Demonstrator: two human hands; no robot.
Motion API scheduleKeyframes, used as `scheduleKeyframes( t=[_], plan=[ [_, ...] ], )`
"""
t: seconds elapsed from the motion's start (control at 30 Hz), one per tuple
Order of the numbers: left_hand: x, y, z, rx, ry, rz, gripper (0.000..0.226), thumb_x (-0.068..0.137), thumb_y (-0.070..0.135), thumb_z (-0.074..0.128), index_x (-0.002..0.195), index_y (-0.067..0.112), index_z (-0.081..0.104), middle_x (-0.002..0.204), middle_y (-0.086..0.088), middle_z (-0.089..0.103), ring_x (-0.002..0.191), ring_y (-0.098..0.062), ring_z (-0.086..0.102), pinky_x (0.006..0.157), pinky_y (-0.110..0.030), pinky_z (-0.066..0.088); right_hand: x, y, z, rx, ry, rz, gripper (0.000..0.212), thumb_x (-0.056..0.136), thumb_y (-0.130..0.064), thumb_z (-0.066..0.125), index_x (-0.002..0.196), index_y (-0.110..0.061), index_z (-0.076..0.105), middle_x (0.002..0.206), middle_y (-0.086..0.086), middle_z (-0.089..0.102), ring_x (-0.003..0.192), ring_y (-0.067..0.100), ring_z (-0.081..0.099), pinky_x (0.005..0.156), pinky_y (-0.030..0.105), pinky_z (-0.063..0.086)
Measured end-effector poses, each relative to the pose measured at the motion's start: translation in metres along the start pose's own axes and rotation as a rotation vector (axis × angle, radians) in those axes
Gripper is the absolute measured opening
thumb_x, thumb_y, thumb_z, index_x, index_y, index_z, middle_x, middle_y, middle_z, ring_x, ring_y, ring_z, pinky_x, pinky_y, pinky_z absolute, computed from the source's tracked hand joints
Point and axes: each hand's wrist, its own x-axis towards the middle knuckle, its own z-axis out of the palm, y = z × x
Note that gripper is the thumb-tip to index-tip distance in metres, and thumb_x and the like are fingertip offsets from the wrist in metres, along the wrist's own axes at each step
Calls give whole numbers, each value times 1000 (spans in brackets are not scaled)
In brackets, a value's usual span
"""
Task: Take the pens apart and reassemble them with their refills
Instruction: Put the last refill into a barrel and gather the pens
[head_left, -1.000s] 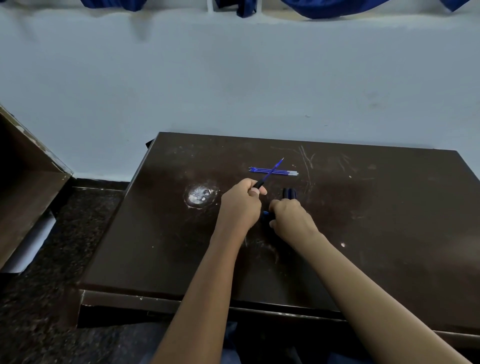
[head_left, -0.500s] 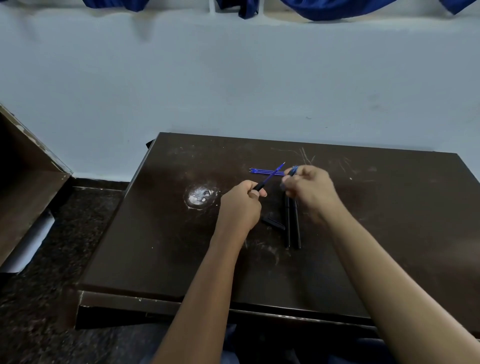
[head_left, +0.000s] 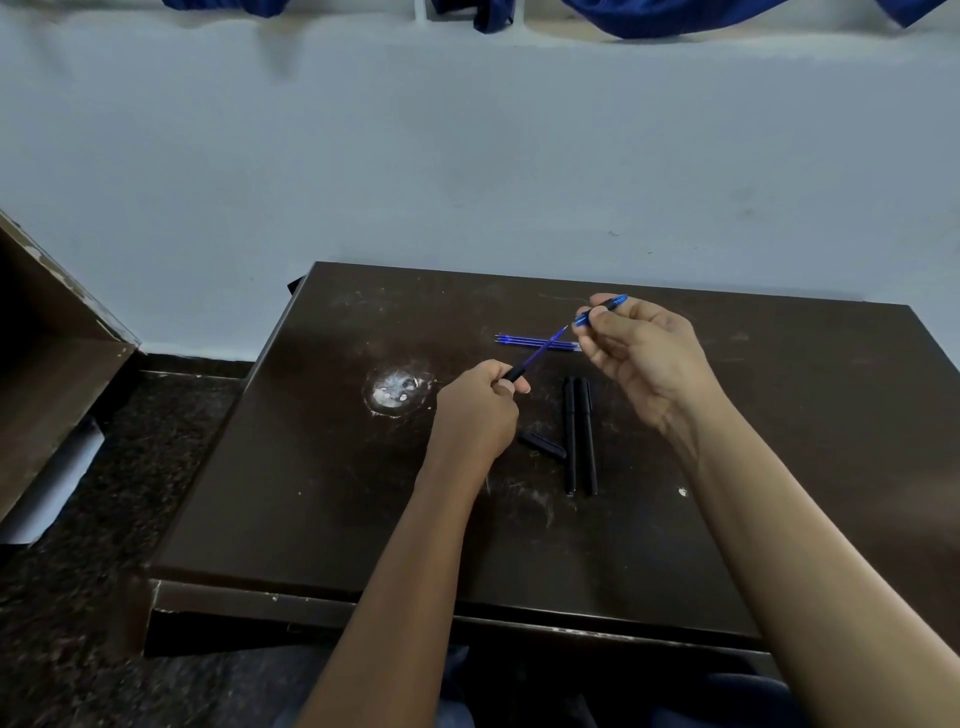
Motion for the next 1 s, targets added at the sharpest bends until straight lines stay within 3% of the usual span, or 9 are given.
scheduleKeyframes(
  t=[0.27,0.5,0.6,0.7,0.77,0.87,1.0],
  plan=[
    [0,-1,0,3,-9,-2,28,99,14,38,97,23,64,103,-1,61,67,-3,46,51,-15,30,-4,7,8,-132,-80,-7,12,89,0,60,91,-11,66,89,5,70,78,13,67,71,22,54],
    [3,-3,2,-60,-24,28,36,101,32,37,88,20,68,82,4,65,69,-2,51,58,-17,33,-6,16,13,-228,-119,23,14,89,-1,60,83,-12,67,79,0,68,72,11,64,73,24,54],
    [4,-3,2,-72,-16,18,47,102,35,32,78,18,69,76,5,66,71,-2,54,60,-16,33,-7,17,13,-239,-123,44,14,89,-3,61,80,-12,66,80,-3,69,71,10,64,71,23,54],
    [3,-3,2,-75,-3,34,45,101,35,36,67,24,63,75,6,66,74,-3,57,61,-16,36,-6,16,11,-241,-138,66,12,88,-3,62,82,-12,67,79,0,68,72,10,65,69,22,54],
    [3,-5,2,-65,18,65,34,97,35,45,69,25,61,79,4,67,77,-8,59,62,-18,39,-6,16,10,-251,-148,77,11,88,-3,62,85,-12,68,76,3,66,72,11,64,67,21,54],
    [1,-6,2,-70,51,75,18,90,37,58,83,21,59,74,8,58,66,-5,51,54,-20,34,-6,19,10,-248,-154,89,9,88,-3,62,86,-10,68,75,4,66,72,11,64,66,19,55],
    [4,-3,1,-137,18,21,38,96,49,40,88,21,64,80,5,68,60,-4,49,55,-25,35,-6,19,12,-229,-158,95,11,88,-4,63,79,-11,66,77,3,66,70,10,64,68,20,56]
  ],
)
